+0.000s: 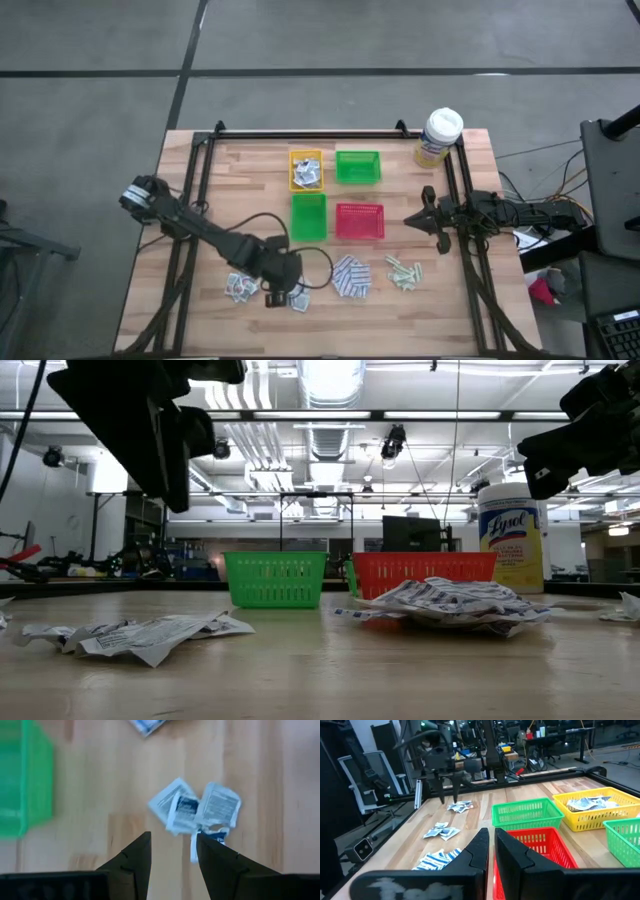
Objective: Pick & Place First Aid Supplies
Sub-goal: Put the blue alcohol pad into the yellow bin
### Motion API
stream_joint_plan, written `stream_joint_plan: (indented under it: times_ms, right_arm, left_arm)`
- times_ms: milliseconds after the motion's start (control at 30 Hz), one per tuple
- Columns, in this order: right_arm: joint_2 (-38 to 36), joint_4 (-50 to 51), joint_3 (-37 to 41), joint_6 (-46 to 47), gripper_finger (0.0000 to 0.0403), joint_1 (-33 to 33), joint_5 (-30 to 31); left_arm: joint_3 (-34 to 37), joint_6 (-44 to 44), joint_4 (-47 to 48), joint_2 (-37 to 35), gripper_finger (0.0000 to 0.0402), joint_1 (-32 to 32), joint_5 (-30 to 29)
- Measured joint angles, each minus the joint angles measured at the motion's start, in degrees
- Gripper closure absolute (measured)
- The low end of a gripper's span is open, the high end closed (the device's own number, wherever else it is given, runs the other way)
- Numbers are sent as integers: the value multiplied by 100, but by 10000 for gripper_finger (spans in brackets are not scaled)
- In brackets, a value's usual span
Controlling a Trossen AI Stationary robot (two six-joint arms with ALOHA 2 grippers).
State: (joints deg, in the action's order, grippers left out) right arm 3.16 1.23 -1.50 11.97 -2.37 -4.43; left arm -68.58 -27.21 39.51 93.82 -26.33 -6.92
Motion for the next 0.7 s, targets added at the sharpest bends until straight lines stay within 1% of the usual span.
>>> stream_joint_plan:
  times_ms: [100, 267, 533, 700]
  right_arm:
    - [0, -2, 1, -1, 374, 1, 0]
    - [0, 0, 0, 0, 374, 2, 0]
    - [0, -2, 0, -1, 374, 1, 0]
    - [0, -1, 2, -1, 374, 1, 0]
  left_arm:
    - [202, 500, -503, 0, 252, 1, -14]
    - [564, 960, -1274, 7, 252, 1, -28]
    - [1007, 1332, -2169, 26, 252, 7, -328]
    - [1087, 1440, -2354, 141, 252, 40, -387]
